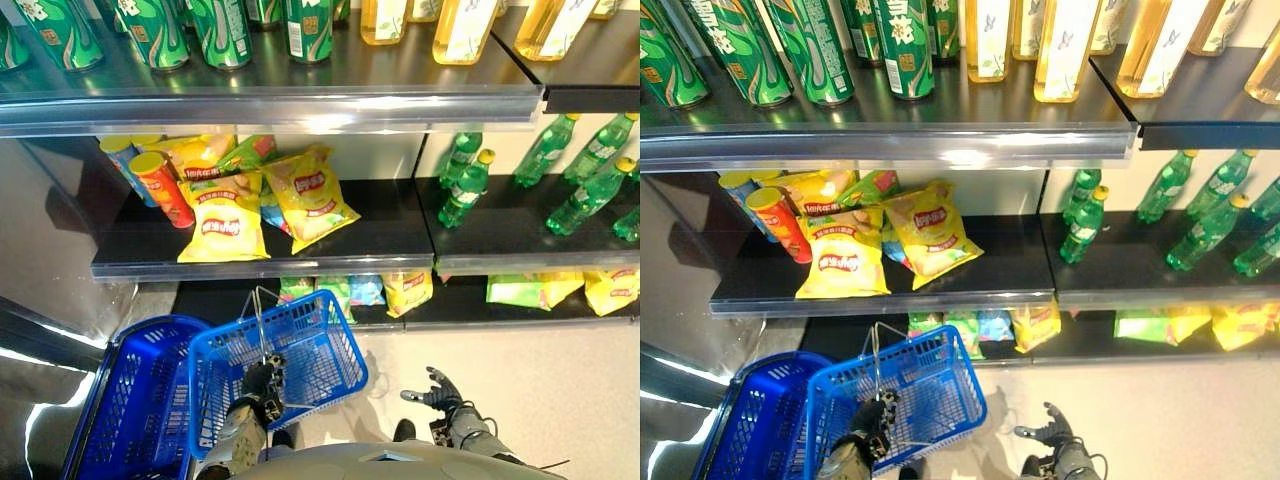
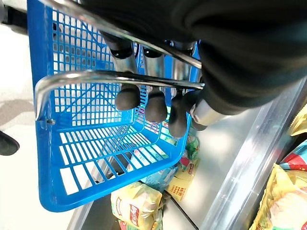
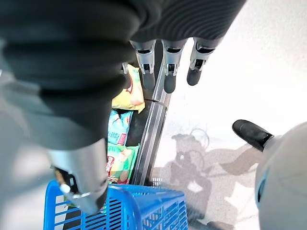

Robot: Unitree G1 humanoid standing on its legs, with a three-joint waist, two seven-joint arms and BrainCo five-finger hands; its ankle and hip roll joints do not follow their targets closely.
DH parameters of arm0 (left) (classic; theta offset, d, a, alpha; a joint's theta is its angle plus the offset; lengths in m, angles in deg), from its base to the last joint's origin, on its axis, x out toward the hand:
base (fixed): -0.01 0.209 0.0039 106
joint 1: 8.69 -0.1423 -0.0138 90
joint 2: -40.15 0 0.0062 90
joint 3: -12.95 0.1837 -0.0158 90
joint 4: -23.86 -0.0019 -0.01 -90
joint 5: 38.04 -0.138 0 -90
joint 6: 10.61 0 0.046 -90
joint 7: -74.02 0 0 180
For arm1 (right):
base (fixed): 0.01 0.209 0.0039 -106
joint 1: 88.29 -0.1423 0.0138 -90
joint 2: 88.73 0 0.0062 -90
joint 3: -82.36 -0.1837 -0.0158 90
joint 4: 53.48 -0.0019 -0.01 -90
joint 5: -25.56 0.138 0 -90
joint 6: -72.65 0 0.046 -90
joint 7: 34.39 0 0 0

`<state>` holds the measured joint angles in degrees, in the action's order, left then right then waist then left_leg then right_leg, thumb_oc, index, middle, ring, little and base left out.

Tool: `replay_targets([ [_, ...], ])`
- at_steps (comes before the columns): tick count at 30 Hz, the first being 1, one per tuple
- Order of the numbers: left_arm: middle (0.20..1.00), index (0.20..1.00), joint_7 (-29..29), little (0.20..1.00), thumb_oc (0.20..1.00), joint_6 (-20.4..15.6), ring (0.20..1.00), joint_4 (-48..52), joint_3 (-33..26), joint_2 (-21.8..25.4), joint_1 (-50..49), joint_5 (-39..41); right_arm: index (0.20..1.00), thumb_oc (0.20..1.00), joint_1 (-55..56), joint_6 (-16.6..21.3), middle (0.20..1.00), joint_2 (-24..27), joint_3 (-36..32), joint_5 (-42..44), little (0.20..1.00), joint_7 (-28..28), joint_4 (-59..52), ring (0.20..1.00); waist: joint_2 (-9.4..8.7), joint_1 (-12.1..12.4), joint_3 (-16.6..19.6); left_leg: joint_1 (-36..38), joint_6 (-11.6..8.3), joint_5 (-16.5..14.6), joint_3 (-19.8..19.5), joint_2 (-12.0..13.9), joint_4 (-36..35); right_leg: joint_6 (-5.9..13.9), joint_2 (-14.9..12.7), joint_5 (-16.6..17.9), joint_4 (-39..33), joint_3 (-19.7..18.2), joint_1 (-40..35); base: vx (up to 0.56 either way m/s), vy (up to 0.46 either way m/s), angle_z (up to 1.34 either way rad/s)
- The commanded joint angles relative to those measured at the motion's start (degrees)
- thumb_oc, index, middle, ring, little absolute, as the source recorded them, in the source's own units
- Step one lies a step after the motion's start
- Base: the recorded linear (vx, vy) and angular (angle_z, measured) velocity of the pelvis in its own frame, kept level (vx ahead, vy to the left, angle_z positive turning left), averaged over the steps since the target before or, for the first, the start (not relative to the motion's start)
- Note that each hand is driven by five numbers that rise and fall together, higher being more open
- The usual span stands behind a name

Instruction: Pick up the snacks into the basket

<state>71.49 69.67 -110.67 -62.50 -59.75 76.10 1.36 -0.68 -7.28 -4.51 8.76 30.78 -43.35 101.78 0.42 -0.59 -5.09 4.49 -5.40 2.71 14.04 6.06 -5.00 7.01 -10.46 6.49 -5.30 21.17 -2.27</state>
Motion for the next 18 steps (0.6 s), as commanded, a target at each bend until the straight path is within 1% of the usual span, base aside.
replay_targets([
  [1,0.200,0.200,1.59,0.200,0.200,-4.73,0.200,1.37,-0.05,-0.97,5.38,-2.14,1.000,1.000,-3.14,2.41,1.000,-0.22,1.94,1.50,1.000,0.85,1.17,1.000,-1.95,0.18,1.35,-0.99,2.09,-0.43,0.12,-2.86,0.00,2.33,0.03,-1.20,0.30,1.18,-2.92,0.03,-0.010,0.09],
  [10,0.200,0.200,2.53,0.200,0.200,-4.39,0.200,0.91,0.12,-1.31,5.27,-2.13,1.000,1.000,-2.87,2.29,1.000,0.02,3.43,-0.18,1.000,2.33,1.75,1.000,-1.73,0.25,1.86,-0.33,2.09,-0.93,-0.27,-2.85,0.00,2.07,0.53,-2.14,0.30,1.08,-3.76,0.01,-0.003,0.02],
  [18,0.200,0.200,2.59,0.200,0.200,-4.32,0.200,1.16,0.02,-1.14,5.31,-2.25,1.000,1.000,-2.80,2.38,1.000,0.07,3.77,-0.71,1.000,2.28,1.20,1.000,-1.72,0.14,1.96,-0.10,2.08,-1.09,-0.33,-2.87,0.00,1.99,0.79,-2.50,0.30,0.83,-4.13,0.00,0.000,0.00],
])
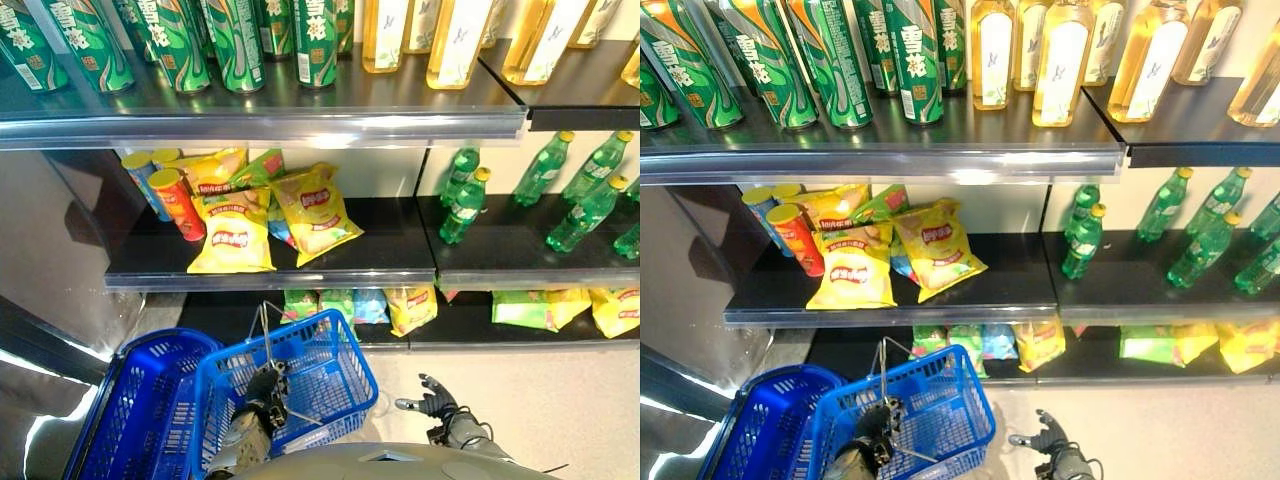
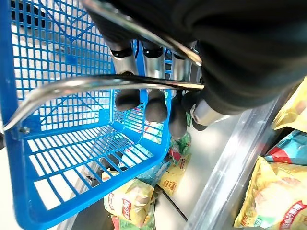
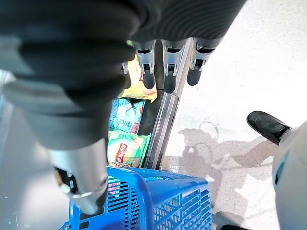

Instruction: Pick up the snacks into the basket

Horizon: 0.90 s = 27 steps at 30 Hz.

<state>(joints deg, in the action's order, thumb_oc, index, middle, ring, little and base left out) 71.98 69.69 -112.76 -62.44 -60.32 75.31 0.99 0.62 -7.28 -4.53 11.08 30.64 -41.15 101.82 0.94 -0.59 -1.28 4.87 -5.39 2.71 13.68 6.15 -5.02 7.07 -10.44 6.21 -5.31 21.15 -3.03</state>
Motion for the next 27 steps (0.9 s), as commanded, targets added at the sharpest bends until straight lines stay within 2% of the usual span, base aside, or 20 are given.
replay_targets([
  [1,0.200,0.200,2.03,0.200,0.200,-4.36,0.200,3.30,-0.07,-0.54,6.12,-1.96,1.000,1.000,-4.11,2.37,1.000,0.09,1.43,-0.60,1.000,0.06,1.13,1.000,-2.23,0.14,-1.86,-0.46,2.08,-1.10,-0.01,-2.97,0.02,1.91,0.78,-2.23,0.31,0.86,-3.41,0.00,0.000,0.00],
  [11,0.200,0.200,2.11,0.200,0.200,-4.16,0.200,3.14,0.21,-0.63,6.20,-2.36,1.000,1.000,-4.43,2.27,1.000,0.34,2.25,-2.15,1.000,-0.11,0.92,1.000,-2.07,0.09,-2.08,-0.23,2.05,-1.24,0.07,-2.91,0.02,1.88,0.94,-2.23,0.31,0.68,-3.54,0.00,0.000,0.00],
  [16,0.200,0.200,2.10,0.200,0.200,-4.47,0.200,4.69,-0.19,-0.41,5.82,-2.45,1.000,1.000,-3.82,2.95,1.000,1.80,4.06,-3.73,1.000,0.27,-6.41,1.000,-2.05,-0.06,-2.32,-0.29,2.06,-1.23,0.12,-2.96,0.02,1.87,1.05,-2.19,0.31,0.46,-3.42,0.00,0.000,0.00],
  [17,0.200,0.200,2.08,0.200,0.200,-4.61,0.200,5.45,-0.70,-0.15,5.49,-2.49,1.000,1.000,-2.97,3.56,1.000,2.66,4.43,-3.15,1.000,1.14,-11.53,1.000,-2.21,-0.25,-2.46,-0.40,2.01,-1.21,0.24,-2.92,0.02,1.92,1.07,-2.12,0.31,0.45,-3.28,0.00,0.000,0.00],
  [20,0.200,0.200,1.92,0.200,0.200,-4.70,0.200,6.21,-0.93,0.13,5.19,-2.64,1.000,1.000,-2.56,3.85,1.000,3.56,4.68,-3.41,1.000,1.44,-14.04,1.000,-2.44,-0.39,-2.80,-0.33,2.09,-1.12,0.29,-2.91,0.02,1.89,1.06,-1.96,0.55,0.36,-3.22,0.00,0.000,0.00],
  [23,0.200,0.200,1.78,0.200,0.200,-4.71,0.200,6.44,-0.74,0.55,5.72,-2.66,1.000,1.000,-2.95,3.75,1.000,3.58,4.60,-3.19,1.000,1.68,-13.39,1.000,-2.64,-0.17,-4.03,-0.87,2.46,-1.21,0.37,-2.87,1.71,1.76,0.34,-2.95,4.92,0.49,-1.76,-0.04,-0.002,0.01],
  [27,0.200,0.200,1.39,0.200,0.200,-4.98,0.200,8.88,-0.37,1.77,7.22,-1.45,1.000,1.000,-3.81,3.67,1.000,3.80,4.21,-1.72,1.000,1.73,-15.58,1.000,-2.86,-0.17,-8.03,-7.06,2.65,-3.91,-0.38,-1.59,11.51,0.99,-1.71,-6.50,14.46,0.96,3.76,-0.16,-0.005,0.06],
])
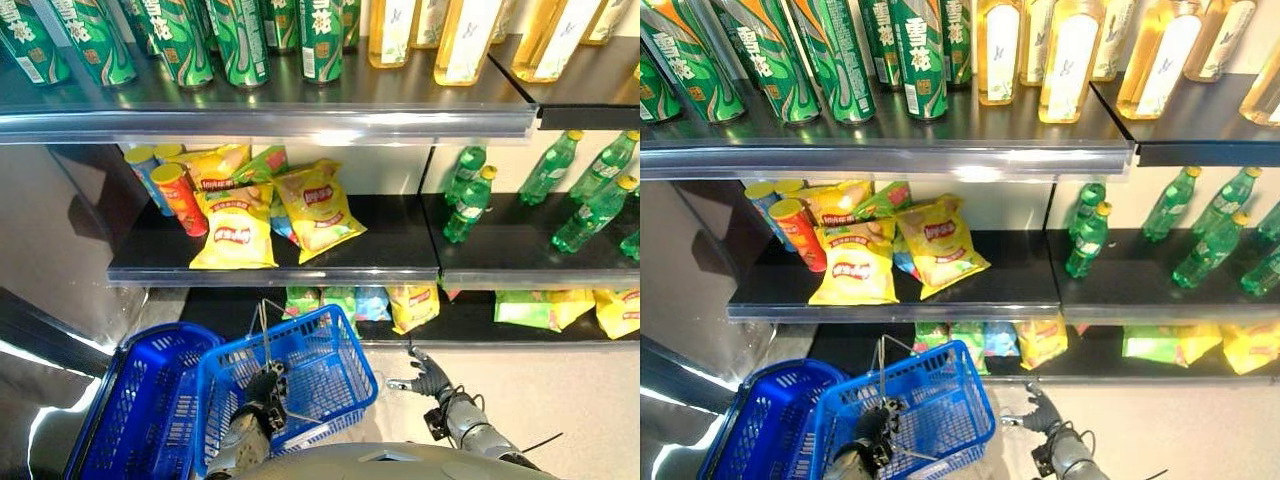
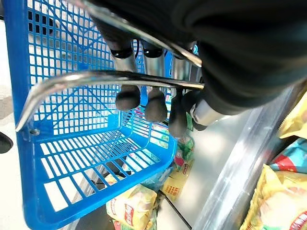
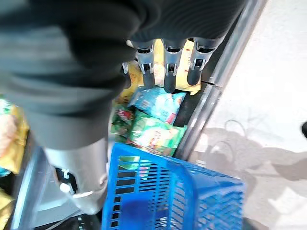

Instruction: Pick up the snacks into the basket

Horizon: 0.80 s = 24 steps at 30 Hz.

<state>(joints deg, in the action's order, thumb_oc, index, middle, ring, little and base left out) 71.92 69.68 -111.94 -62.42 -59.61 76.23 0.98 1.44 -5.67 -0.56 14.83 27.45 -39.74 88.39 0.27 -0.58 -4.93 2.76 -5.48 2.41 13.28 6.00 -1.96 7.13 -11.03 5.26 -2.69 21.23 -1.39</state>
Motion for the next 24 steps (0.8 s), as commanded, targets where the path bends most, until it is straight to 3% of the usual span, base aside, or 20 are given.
replay_targets([
  [1,0.200,0.200,1.34,0.200,0.200,-5.13,0.200,9.56,-0.04,1.45,6.47,-0.80,1.000,1.000,-4.67,2.26,1.000,0.01,0.09,2.12,1.000,0.31,-3.14,1.000,-2.24,-0.29,-5.37,-7.60,2.61,-4.82,0.02,-0.70,12.07,0.80,-1.99,-6.63,14.90,1.55,4.17,-0.19,-0.009,0.18],
  [8,0.200,0.200,1.03,0.200,0.200,-5.22,0.200,14.41,1.10,2.89,7.20,1.06,1.000,1.000,-6.00,3.02,1.000,2.25,-0.24,3.05,1.000,0.59,-10.62,1.000,-1.66,-0.90,-9.61,-20.73,2.74,-11.62,-0.56,3.64,29.94,-0.25,-4.83,-12.75,31.76,2.05,15.90,-0.14,-0.006,0.21],
  [11,0.200,0.200,0.07,0.200,0.200,-5.20,0.200,14.60,0.58,3.39,7.75,1.19,1.000,1.000,-7.11,3.11,1.000,2.47,-0.63,3.51,1.000,0.04,-11.95,1.000,-1.39,-1.14,-10.37,-24.44,2.77,-13.01,-0.22,5.14,34.33,-0.74,-5.38,-14.15,36.85,1.49,20.70,-0.08,0.001,0.00],
  [20,0.200,0.200,-0.54,0.200,0.200,-5.27,0.200,16.19,-0.54,4.14,6.62,1.49,1.000,1.000,-6.28,5.32,1.000,7.23,-1.08,4.23,1.000,1.46,-27.96,1.000,-1.13,-1.32,-11.11,-30.91,2.78,-14.52,-0.91,6.56,39.82,-1.51,-6.17,-16.79,42.98,1.16,27.39,-0.03,-0.009,-0.03],
  [24,0.200,0.200,-0.84,0.200,0.200,-5.43,0.200,17.16,-0.41,4.94,5.38,1.51,1.000,1.000,-6.06,8.27,1.000,10.70,-6.14,7.59,1.000,1.25,-44.14,1.000,-1.06,-1.54,-11.04,-31.79,2.71,-14.98,-1.16,6.90,40.77,-1.56,-6.35,-17.64,43.93,1.31,28.25,0.02,-0.015,0.05],
])
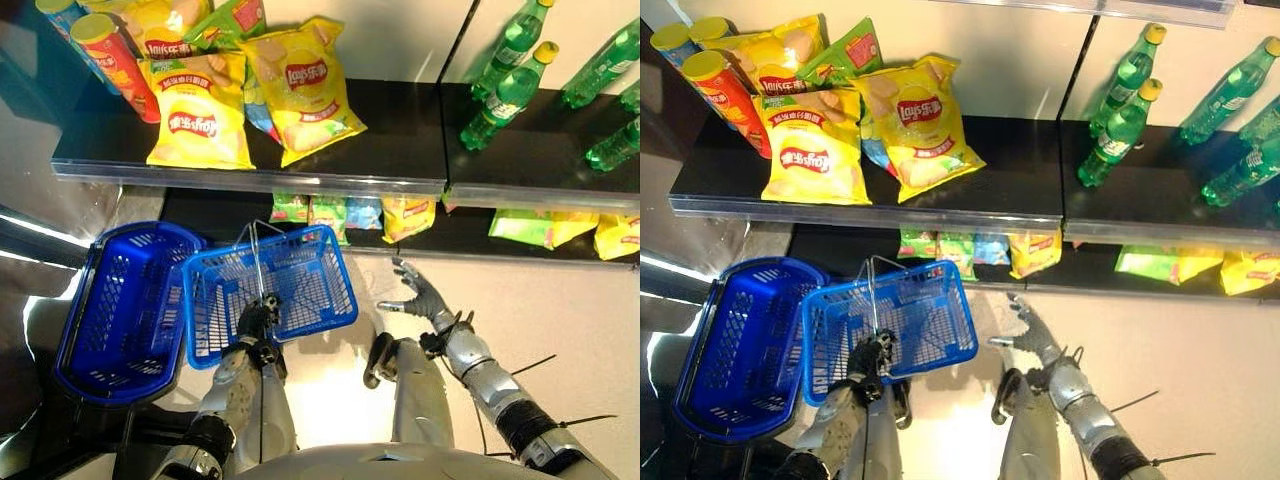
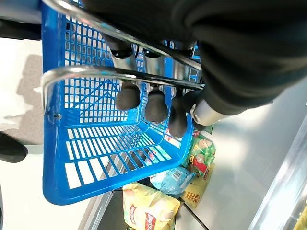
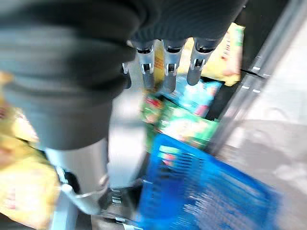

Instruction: Pick up the snacks into the basket

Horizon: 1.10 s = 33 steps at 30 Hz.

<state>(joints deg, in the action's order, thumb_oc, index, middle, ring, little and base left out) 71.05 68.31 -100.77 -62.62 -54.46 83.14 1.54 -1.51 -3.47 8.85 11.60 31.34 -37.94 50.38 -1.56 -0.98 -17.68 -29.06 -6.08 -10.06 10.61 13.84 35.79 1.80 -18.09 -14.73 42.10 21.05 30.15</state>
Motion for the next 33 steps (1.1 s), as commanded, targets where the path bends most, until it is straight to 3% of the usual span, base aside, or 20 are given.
replay_targets([
  [1,0.200,0.200,-0.07,0.200,0.200,-4.08,0.200,6.10,-0.07,-0.25,-1.61,1.27,1.000,1.000,-3.53,6.43,1.000,1.57,-3.82,3.94,1.000,-1.16,-8.27,1.000,0.83,-1.13,1.76,-0.02,3.33,-2.58,1.48,-0.89,3.01,3.76,0.77,2.19,-0.83,1.43,-3.21,0.04,-0.008,-0.02],
  [4,0.200,0.200,-0.13,0.200,0.200,-4.27,0.200,6.23,0.42,-0.21,-1.83,1.84,1.000,1.000,-6.25,7.08,1.000,1.58,-6.15,4.86,1.000,-3.01,-11.23,1.000,0.93,-0.96,1.87,-0.03,3.44,-2.65,1.12,-0.91,3.06,3.83,0.74,2.15,-0.96,1.81,-3.41,0.02,-0.005,0.03],
  [13,0.200,0.200,0.18,0.200,0.200,-3.88,0.200,9.07,2.45,0.48,-2.31,3.53,1.000,1.000,-21.77,5.25,1.000,1.11,-7.55,1.41,1.000,-10.07,-6.40,1.000,1.08,0.84,2.24,-0.18,3.57,-2.18,0.45,-1.45,1.99,4.13,0.34,2.40,-2.04,2.97,-4.39,0.02,-0.004,0.07],
  [17,0.200,0.200,1.22,0.200,0.200,-3.09,0.200,12.06,4.05,1.91,-3.13,4.68,1.000,1.000,-37.50,1.21,1.000,4.49,-4.55,-2.61,1.000,-13.77,7.30,1.000,1.02,3.27,1.69,-1.12,3.64,-1.77,-0.16,-1.92,1.65,4.20,0.01,2.86,-2.28,3.95,-4.31,-0.01,-0.001,0.06],
  [20,0.200,0.200,1.34,0.200,0.200,-2.38,0.200,13.32,4.91,3.17,-3.02,5.26,1.000,1.000,-48.27,-1.10,1.000,6.31,-1.51,-1.20,1.000,-14.26,18.33,1.000,0.95,4.55,0.96,-1.75,3.63,-1.34,-0.39,-2.23,1.33,4.26,-0.10,3.48,-2.26,4.31,-3.82,-0.01,0.015,0.18],
  [21,0.200,0.200,1.28,0.200,0.200,-2.32,0.200,13.33,5.20,3.23,-3.15,5.59,1.000,1.000,-51.36,-1.63,1.000,6.41,-0.47,-0.44,1.000,-14.27,21.42,1.000,0.92,4.98,0.65,-1.40,3.09,-2.87,-0.79,-2.24,2.02,5.08,-0.06,2.41,-1.33,3.67,-4.04,-0.02,0.024,0.12],
  [22,0.200,0.200,1.45,0.200,0.200,-2.05,0.200,13.33,5.39,3.47,-2.93,5.62,1.000,1.000,-55.61,-2.21,1.000,7.36,1.49,-0.14,1.000,-13.52,26.00,1.000,0.81,5.16,0.25,-1.98,3.67,-1.17,-0.46,-2.52,1.18,4.31,-0.19,3.89,-2.24,4.38,-3.74,0.05,0.009,0.08],
  [23,0.200,0.200,1.45,0.200,0.200,-2.04,0.200,13.30,5.36,3.44,-3.01,5.63,1.000,1.000,-55.57,-2.21,1.000,7.31,1.56,-0.13,1.000,-13.51,26.03,1.000,0.85,5.19,0.22,-1.52,3.09,-2.78,-0.80,-2.39,1.99,5.12,-0.12,2.62,-1.35,3.78,-4.05,-0.02,0.008,0.09],
  [24,0.200,0.200,1.64,0.200,0.200,-1.71,0.200,13.76,5.87,3.91,-2.98,6.00,1.000,1.000,-61.86,-3.13,1.000,7.12,3.65,1.92,1.000,-13.05,34.74,1.000,0.79,5.93,-0.39,-2.12,2.98,-2.67,-1.19,-2.59,2.22,5.12,-0.30,2.93,-1.46,4.04,-4.10,0.05,-0.006,0.09],
  [25,0.200,0.200,1.65,0.200,0.200,-1.71,0.200,13.75,5.85,3.90,-2.96,6.00,1.000,1.000,-61.91,-3.11,1.000,7.11,3.67,1.94,1.000,-13.05,34.78,1.000,0.80,5.90,-0.41,-2.12,2.98,-2.67,-1.20,-2.59,2.22,5.12,-0.30,2.93,-1.47,4.05,-4.12,-0.02,0.010,0.12],
  [26,0.200,0.200,1.91,0.200,0.200,-1.55,0.200,14.04,6.36,4.35,-3.18,6.26,1.000,1.000,-67.40,-3.63,1.000,6.42,5.67,3.74,1.000,-12.18,42.99,1.000,0.88,6.67,-0.62,-2.56,2.92,-2.43,-1.49,-2.86,2.05,5.11,-0.37,3.02,-1.41,4.40,-3.87,-0.01,0.012,0.10],
  [29,0.200,0.200,2.30,0.200,0.200,-1.33,0.200,14.26,6.82,4.81,-3.22,6.16,1.000,1.000,-73.30,-4.28,1.000,5.03,7.32,6.86,1.000,-10.12,53.08,1.000,1.08,7.60,-0.93,-3.31,2.93,-2.17,-1.96,-3.32,1.93,5.18,-0.55,3.19,-1.50,4.90,-3.62,-0.01,0.005,0.11],
  [33,0.200,0.200,2.93,0.200,0.200,-1.05,0.200,14.50,7.32,5.27,-3.19,5.86,1.000,1.000,-77.35,-5.25,1.000,6.25,9.02,5.78,1.000,-8.94,61.70,1.000,1.55,8.69,-1.19,-3.95,2.92,-1.82,-2.62,-4.00,1.68,5.43,-1.13,3.17,-1.22,5.67,-3.31,0.01,-0.004,0.14],
])
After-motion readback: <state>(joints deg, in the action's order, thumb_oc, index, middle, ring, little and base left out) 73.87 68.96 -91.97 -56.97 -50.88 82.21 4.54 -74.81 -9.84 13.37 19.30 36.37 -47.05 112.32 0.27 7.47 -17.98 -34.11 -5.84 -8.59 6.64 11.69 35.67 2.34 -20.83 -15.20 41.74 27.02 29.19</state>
